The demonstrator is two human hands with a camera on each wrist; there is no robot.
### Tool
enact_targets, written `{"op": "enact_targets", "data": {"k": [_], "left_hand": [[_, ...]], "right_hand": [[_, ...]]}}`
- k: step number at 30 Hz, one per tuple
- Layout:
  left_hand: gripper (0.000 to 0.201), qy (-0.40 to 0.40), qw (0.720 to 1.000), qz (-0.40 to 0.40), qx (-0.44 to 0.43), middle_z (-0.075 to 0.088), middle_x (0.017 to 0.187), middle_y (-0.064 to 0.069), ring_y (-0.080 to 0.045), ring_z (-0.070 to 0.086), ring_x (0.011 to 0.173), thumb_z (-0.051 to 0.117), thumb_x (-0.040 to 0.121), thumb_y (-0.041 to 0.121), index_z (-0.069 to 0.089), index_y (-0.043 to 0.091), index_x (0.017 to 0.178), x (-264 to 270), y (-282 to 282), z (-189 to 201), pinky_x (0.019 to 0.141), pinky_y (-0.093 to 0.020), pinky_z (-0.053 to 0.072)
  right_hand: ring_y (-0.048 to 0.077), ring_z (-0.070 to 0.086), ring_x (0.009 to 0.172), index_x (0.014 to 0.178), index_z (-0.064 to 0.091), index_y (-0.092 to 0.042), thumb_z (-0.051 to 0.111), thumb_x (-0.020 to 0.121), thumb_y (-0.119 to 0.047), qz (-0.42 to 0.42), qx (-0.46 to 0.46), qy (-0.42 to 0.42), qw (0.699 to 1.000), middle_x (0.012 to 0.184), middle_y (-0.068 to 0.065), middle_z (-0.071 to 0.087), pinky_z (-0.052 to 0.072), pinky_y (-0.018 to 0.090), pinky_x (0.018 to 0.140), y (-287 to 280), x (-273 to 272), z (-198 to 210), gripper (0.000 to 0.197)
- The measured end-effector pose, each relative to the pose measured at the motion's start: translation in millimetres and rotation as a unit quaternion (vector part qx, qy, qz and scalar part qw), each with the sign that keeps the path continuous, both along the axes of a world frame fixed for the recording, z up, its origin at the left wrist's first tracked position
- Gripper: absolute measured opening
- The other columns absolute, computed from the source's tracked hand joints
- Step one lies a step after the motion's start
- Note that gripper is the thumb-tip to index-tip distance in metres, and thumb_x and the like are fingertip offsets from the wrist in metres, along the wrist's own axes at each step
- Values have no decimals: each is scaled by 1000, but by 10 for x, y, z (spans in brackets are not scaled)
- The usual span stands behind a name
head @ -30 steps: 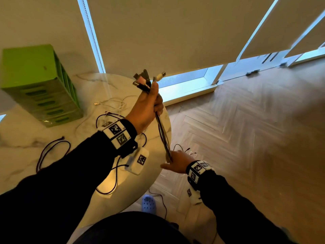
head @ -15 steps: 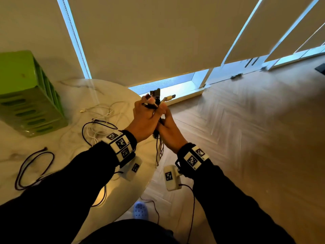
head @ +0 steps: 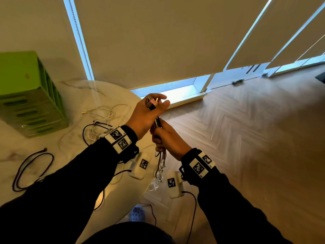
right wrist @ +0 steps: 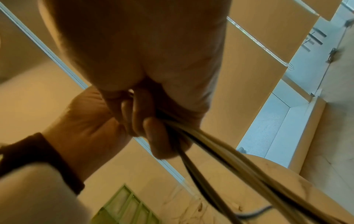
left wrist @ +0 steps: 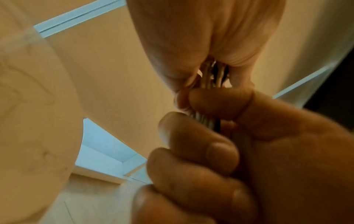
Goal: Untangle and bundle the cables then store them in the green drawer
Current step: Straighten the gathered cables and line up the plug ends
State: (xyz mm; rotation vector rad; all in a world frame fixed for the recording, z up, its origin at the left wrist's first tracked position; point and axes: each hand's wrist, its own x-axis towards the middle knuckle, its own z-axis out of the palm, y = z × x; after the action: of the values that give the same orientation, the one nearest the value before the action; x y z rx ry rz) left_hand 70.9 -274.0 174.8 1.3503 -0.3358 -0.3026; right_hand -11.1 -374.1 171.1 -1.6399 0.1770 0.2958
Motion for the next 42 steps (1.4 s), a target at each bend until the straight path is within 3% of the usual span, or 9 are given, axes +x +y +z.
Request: {"op": "enact_targets", "data": {"k": [3, 8, 12, 18, 21, 24, 31, 37, 42], "left_hand": [[25, -32, 998, 4, 57, 55, 76, 2, -11, 53, 71, 68, 97, 30, 51, 18, 82, -32, -34, -30, 76, -28, 48], [30, -39, 993, -82, 72, 69, 102, -2, -9, 68, 98, 78, 88, 18, 58, 15, 109, -21, -24, -50, 88, -26, 54], [88, 16, 984, -174, -16, 49, 150, -2, -13, 51, 137, 82, 77, 14, 31, 28, 148, -18, 42, -186, 111, -31, 44], [72, -68, 868, -376, 317, 51, 141, 14, -9, 48, 125, 78, 77, 61, 51, 33, 138, -295, -95, -761, 109, -30, 37], [36, -103, 897, -298, 311, 66, 97, 0, -24, 60, 92, 64, 86, 54, 65, 19, 94, -257, -275, -932, 87, -40, 48], [12, -140, 922, -185, 310, 69, 108, -9, -33, 62, 107, 56, 100, 17, 65, 15, 108, -244, -414, -1077, 97, -44, 46], [25, -46, 937, -229, 258, 72, 65, -9, -20, 69, 56, 49, 100, 56, 46, 31, 103, -867, -581, -1171, 67, -35, 59], [77, -10, 931, -306, 201, 51, 145, 0, -15, 53, 131, 48, 89, 71, 13, 39, 149, -773, -404, -1129, 109, -40, 46], [76, 57, 966, -242, 70, 43, 153, 6, -4, 43, 138, 49, 92, 68, 27, 30, 153, -440, -390, -678, 109, -13, 37]], "right_hand": [[10, 32, 56, 100, 47, -19, 43, 102, -23, 19, -87, 44, 995, 70, -1, 39, 31, 25, 54, 11, 65, -32, 6], [10, 51, 85, 118, 59, -16, 35, 106, -27, -37, -207, 12, 978, 97, -2, 62, 42, 32, 82, -90, 98, -82, 29], [4, 41, 56, 77, 50, -18, 37, 106, -23, -191, -14, -29, 981, 59, -11, 43, 34, 24, 62, -285, 10, 29, 32], [15, 22, 60, 68, 31, -17, 39, 102, -13, -192, 211, 6, 958, 66, 2, 21, 29, 30, 62, -237, -201, 393, 34], [17, 38, 62, 65, 37, -16, 41, 102, -22, -151, 80, -10, 985, 61, 1, 34, 39, 35, 73, -120, -353, 364, 37], [20, 51, 73, 60, 46, -24, 44, 99, -33, -137, -68, -35, 988, 62, -5, 49, 43, 49, 94, -134, -428, 347, 40], [11, 28, 54, 70, 34, -22, 38, 104, -15, -306, 90, -127, 939, 57, -8, 30, 39, 30, 64, -719, -190, 614, 36], [10, 28, 52, 72, 34, -19, 43, 99, -5, -171, -25, 6, 985, 57, -10, 33, 30, 28, 54, -1013, -184, 396, 31], [14, 43, 64, 88, 49, -17, 53, 93, -9, 26, -200, 28, 979, 71, -1, 47, 43, 33, 64, -748, -255, 248, 10]]}}
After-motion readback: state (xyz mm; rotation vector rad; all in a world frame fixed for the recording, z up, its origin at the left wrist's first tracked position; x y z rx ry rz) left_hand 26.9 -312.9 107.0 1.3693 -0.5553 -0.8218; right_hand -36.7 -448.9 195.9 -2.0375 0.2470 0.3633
